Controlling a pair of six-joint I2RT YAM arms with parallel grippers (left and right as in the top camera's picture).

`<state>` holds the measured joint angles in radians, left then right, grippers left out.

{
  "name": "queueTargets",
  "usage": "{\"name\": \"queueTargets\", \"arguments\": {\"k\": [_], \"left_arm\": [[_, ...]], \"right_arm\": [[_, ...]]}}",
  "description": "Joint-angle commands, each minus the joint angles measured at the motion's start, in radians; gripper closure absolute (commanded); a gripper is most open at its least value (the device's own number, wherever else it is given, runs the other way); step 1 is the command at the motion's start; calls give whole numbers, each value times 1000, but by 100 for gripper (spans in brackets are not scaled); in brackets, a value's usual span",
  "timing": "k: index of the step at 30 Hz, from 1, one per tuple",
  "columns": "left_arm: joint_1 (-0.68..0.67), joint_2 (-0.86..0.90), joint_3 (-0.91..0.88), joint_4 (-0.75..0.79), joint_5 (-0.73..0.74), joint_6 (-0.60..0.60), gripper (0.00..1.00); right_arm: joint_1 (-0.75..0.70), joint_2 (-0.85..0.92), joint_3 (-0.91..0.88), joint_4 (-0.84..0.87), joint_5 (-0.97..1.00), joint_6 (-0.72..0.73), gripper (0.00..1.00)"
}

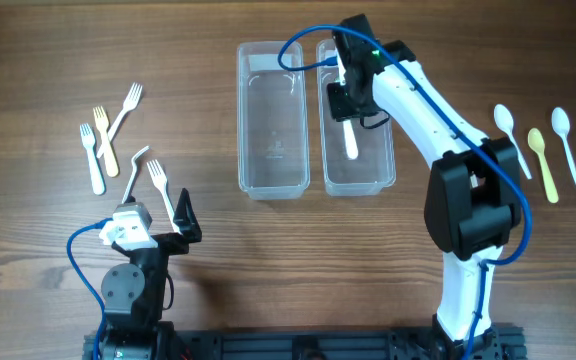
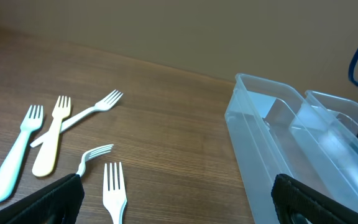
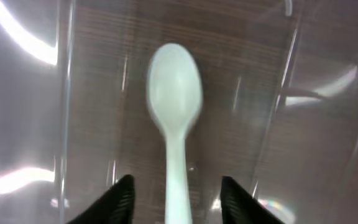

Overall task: Pack container
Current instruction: 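Carry the white spoon into the right container and release it, then move the right gripper to the next white spoon and grasp it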

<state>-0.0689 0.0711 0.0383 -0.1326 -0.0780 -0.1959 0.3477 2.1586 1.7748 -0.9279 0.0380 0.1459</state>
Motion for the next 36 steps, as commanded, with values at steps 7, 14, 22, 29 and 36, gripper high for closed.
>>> {"name": "queueTargets", "arguments": {"k": [7,14,22,29,36], "left_arm": [[6,-2,-1,-3,-6,8,0],[6,-2,-1,-3,-6,8,0],[6,-2,-1,-3,-6,8,0],[6,-2,-1,-3,-6,8,0],[6,-2,-1,-3,-6,8,0]], "right_arm": [[-8,-24,74,-40,23,10,36],[-106,-177,225,-223,147,-22,35],[-327,-264,217,-349,156,-193,31],[-444,-262,79,-303,127,-258,30],[-523,-262,-144,-184,114,-277,30]]}}
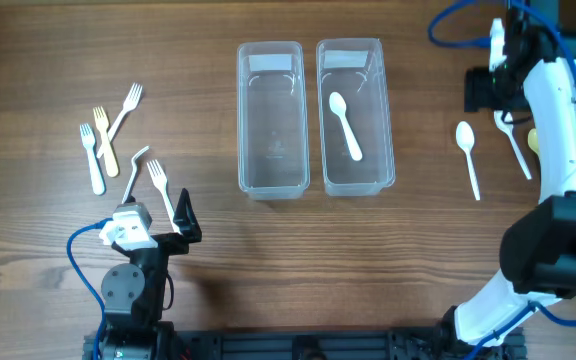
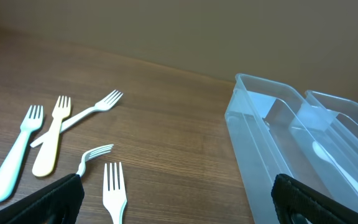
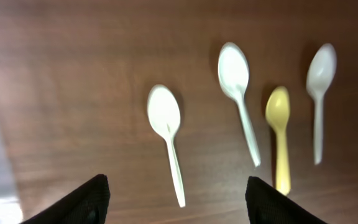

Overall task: Pack container
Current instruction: 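Move the right gripper to the next white spoon and grasp it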

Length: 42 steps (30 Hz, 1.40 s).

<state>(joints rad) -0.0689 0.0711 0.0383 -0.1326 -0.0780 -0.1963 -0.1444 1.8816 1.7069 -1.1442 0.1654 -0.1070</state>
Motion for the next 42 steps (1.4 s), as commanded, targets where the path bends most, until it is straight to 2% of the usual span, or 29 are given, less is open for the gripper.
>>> {"name": "queueTargets", "arguments": {"k": [1,10,15,18,34,37,42], "left_arm": [[6,-2,-1,-3,-6,9,0],[6,-2,-1,-3,-6,9,0],[6,-2,-1,-3,-6,9,0],[6,-2,-1,-3,-6,9,0],[6,-2,-1,-3,-6,9,0],[6,-2,-1,-3,-6,9,0],[6,-2,-1,-3,-6,9,0]], "right_arm": [[-42,15,-112,51,-22,-24,30],[-57,17,-363,249,-23,-60,31],[-58,20,-440,345,-23,-103,38],[-58,31,-452,375,-24,-104,40],[-58,124,-452,459,-62,-128,41],[-58,124,-452,461,-61,-128,49],[-58,124,-452,454,-61,-128,55]]}}
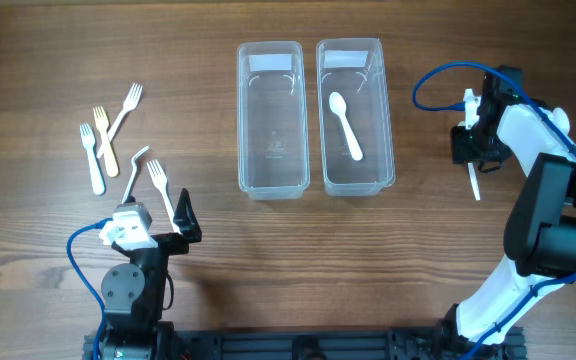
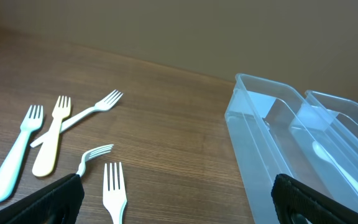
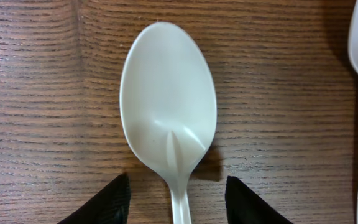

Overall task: Pack container
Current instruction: 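Move the right gripper to the next white spoon and grasp it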

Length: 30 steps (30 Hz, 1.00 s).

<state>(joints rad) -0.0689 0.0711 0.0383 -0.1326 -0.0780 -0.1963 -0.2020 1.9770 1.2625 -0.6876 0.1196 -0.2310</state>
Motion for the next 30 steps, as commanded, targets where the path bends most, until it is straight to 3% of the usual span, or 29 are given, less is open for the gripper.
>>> {"name": "queueTargets", "arguments": {"k": [1,9,17,25,30], "left_arm": [[6,-2,-1,-3,-6,9,0],[6,-2,-1,-3,-6,9,0],[6,-2,-1,-3,-6,9,0],[6,-2,-1,-3,-6,9,0],[6,-2,-1,-3,-6,8,0]], "right_arm": [[-1,29,-8,-4,-15,-4,56],[-1,29,-8,-4,-15,3,66],[-1,29,-8,-4,-15,1,90],[0,28,17,-11,-16,-1,94],[1,19,128,-70,-16,22,96]]}}
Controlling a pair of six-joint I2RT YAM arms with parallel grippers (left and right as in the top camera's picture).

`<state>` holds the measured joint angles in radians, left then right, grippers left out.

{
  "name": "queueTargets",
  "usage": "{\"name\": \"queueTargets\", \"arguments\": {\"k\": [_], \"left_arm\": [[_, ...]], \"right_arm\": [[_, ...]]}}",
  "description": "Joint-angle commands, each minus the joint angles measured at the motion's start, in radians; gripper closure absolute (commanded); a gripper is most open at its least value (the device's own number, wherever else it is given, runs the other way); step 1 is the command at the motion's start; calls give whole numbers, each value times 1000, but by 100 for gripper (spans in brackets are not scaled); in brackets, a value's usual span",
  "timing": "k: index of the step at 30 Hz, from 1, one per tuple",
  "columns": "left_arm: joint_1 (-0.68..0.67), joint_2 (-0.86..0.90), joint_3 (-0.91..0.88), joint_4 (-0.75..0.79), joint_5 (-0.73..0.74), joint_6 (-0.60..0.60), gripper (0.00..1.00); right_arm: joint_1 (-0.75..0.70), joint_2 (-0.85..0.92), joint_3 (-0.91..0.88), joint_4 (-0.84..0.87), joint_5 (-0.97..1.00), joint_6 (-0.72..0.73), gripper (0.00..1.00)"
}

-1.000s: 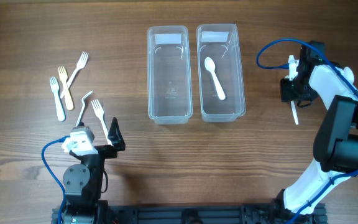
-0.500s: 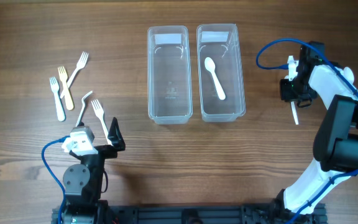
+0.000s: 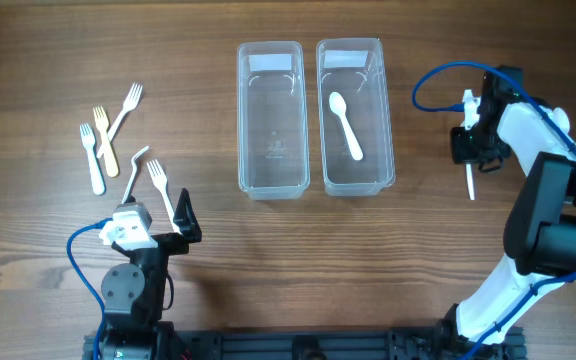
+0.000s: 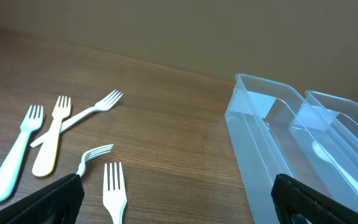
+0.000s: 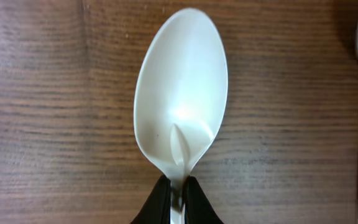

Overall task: Pack container
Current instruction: 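Move the right gripper to the next white spoon and grasp it, then carry the white spoon into the right container and release it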

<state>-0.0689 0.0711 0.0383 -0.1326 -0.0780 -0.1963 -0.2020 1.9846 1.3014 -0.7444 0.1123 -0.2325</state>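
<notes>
Two clear plastic containers stand side by side at the back: the left container point(image 3: 270, 120) is empty, the right container point(image 3: 353, 175) holds one white spoon point(image 3: 345, 125). To the right of them my right gripper point(image 3: 471, 150) is shut on the neck of another white spoon point(image 5: 182, 121), its bowl filling the right wrist view just over the table. My left gripper point(image 4: 176, 208) rests open near the front left, nothing between its fingers, with a white fork point(image 4: 114, 190) lying just ahead of it.
Several plastic forks point(image 3: 108, 135) lie on the table at the left, white, pale blue and yellow. Other spoons on the right are mostly hidden under my right arm; one edge shows at the right of the wrist view.
My right gripper has shut on the neck of the white spoon it was straddling. The spoon's handle has shifted slightly. The left arm has not moved.
My right gripper stood open over the right container with a white spoon lying in it. It was then out over the row of spoons at the far right. Then it straddled one white spoon on the table, and now it grips that spoon.
</notes>
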Motion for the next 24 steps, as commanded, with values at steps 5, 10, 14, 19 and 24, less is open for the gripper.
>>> {"name": "queueTargets", "arguments": {"k": [5,10,14,19,24], "left_arm": [[6,-2,-1,-3,-6,9,0],[6,-2,-1,-3,-6,8,0],[6,-2,-1,-3,-6,8,0],[6,-2,-1,-3,-6,8,0],[6,-2,-1,-3,-6,9,0]], "right_arm": [[6,-28,241,-98,-71,34,96],[79,-50,436,-212,-117,75,96],[174,-51,549,-270,-148,122,96],[330,-52,616,-268,-203,185,96],[464,-51,616,-235,-203,193,96]]}}
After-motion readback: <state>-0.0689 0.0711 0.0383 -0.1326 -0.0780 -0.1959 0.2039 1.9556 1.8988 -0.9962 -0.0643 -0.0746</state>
